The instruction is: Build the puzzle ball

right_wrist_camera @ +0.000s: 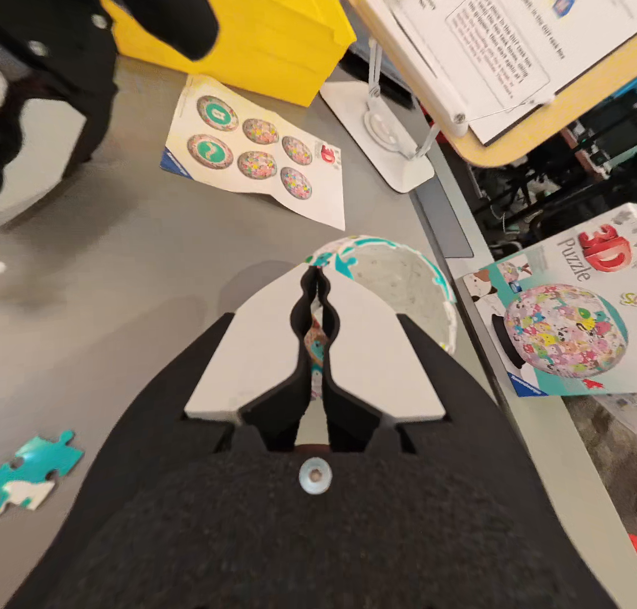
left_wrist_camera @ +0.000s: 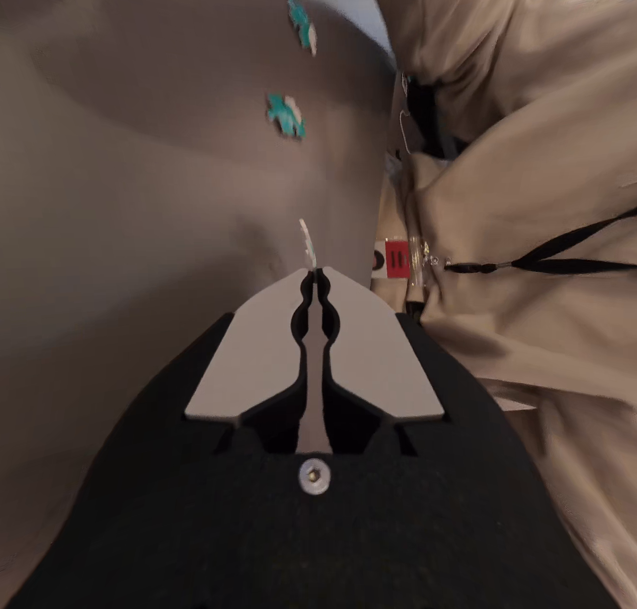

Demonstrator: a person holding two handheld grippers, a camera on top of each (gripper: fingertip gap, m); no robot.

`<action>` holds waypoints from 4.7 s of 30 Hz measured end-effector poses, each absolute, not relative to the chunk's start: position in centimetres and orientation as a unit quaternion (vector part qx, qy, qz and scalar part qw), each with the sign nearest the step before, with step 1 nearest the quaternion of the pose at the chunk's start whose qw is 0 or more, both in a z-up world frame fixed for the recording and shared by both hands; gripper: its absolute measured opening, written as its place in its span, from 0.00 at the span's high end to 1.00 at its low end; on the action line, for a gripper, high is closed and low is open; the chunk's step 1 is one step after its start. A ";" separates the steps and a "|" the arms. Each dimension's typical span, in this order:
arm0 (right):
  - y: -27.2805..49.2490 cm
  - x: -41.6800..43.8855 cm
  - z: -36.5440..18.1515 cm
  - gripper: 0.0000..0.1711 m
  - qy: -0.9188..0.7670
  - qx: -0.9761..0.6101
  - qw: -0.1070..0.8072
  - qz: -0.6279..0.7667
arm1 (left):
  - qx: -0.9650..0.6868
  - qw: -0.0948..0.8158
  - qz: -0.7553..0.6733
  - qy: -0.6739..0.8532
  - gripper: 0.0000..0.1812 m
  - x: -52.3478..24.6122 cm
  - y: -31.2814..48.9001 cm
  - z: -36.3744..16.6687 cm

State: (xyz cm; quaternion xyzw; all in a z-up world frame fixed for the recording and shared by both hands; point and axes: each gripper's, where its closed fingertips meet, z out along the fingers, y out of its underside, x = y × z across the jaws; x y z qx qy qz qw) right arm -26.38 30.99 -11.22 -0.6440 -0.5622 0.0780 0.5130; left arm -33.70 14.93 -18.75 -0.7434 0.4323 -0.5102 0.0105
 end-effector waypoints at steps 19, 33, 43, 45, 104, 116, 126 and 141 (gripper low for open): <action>30.3 -20.2 -8.9 0.95 -0.518 -0.658 0.543 0.068 | -0.748 -0.061 -0.492 0.442 0.98 -33.1 16.2 -21.4; 36.6 -17.6 -21.6 0.29 -0.602 -0.685 0.365 0.190 | -0.776 0.251 -0.371 0.444 0.47 -31.1 31.2 -18.8; 35.8 -20.2 -22.0 0.24 -0.634 -0.666 0.254 0.301 | -0.742 0.206 -0.361 0.527 0.41 -26.9 32.7 -21.0; 35.4 -20.5 -22.0 0.25 -0.635 -0.663 0.239 0.315 | -0.738 0.204 -0.369 0.528 0.41 -26.3 32.6 -21.1; 25.7 -20.0 -18.3 0.28 -0.626 -0.637 0.417 0.170 | -0.744 0.244 -0.331 0.526 0.51 -26.0 23.2 -18.4; 25.2 -19.6 -17.3 0.26 -0.595 -0.660 0.396 0.232 | -0.756 0.196 -0.340 0.523 0.56 -29.5 20.9 -18.6; 19.3 -15.3 -15.8 0.42 -0.491 -0.687 0.486 0.225 | -0.755 0.228 -0.214 0.576 0.63 -32.1 19.9 -22.3; 17.1 -16.7 -16.7 0.46 -0.506 -0.682 0.478 0.223 | -0.765 0.247 -0.236 0.546 0.88 -32.4 19.0 -20.8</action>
